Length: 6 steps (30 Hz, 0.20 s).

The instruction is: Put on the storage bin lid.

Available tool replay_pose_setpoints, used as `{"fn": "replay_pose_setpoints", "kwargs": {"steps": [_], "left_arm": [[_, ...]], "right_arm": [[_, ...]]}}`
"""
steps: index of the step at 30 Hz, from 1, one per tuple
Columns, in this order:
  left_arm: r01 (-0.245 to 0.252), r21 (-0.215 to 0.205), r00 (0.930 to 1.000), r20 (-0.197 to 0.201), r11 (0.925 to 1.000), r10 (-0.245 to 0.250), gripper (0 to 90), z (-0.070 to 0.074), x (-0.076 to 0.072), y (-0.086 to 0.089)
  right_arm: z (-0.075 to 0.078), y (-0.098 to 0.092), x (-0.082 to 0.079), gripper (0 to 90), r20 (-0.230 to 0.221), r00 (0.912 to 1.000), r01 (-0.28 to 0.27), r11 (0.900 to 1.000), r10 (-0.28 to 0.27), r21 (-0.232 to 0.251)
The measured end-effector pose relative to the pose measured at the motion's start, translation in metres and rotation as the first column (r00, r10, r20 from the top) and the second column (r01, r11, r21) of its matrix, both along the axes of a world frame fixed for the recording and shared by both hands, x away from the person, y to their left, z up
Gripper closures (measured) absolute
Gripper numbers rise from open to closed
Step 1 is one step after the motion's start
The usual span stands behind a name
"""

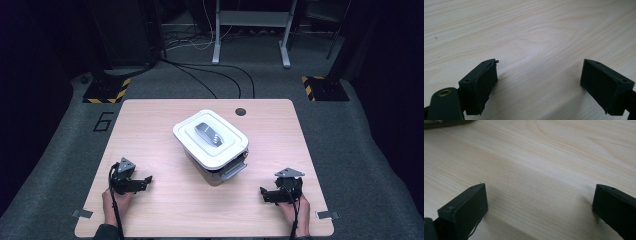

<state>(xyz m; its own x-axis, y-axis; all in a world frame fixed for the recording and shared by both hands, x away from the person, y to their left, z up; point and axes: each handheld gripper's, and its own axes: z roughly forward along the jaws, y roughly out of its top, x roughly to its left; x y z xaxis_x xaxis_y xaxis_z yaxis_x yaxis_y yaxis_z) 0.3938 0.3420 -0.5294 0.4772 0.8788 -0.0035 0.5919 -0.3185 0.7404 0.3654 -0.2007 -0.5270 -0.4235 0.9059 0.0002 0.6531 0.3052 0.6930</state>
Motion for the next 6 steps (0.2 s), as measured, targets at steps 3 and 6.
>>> {"fn": "replay_pose_setpoints", "kwargs": {"steps": [3, 6], "left_arm": [[-0.001, 0.0, 1.0, 0.0, 1.0, 0.001, 13.6, 0.0, -0.0001, -0.0001], [-0.001, 0.0, 1.0, 0.0, 1.0, 0.001, 13.7, 0.0, -0.0001, -0.0002]], "right_arm": [[-0.0013, -0.0017, -0.0016, 0.0, 0.014, 0.9998, -0.012, 1.0, 0.012, 0.005], [-0.0025, -0.0024, -0.0038, 0.0, 0.029, 0.9995, -0.011, 1.0, 0.01, 0.019]]}}
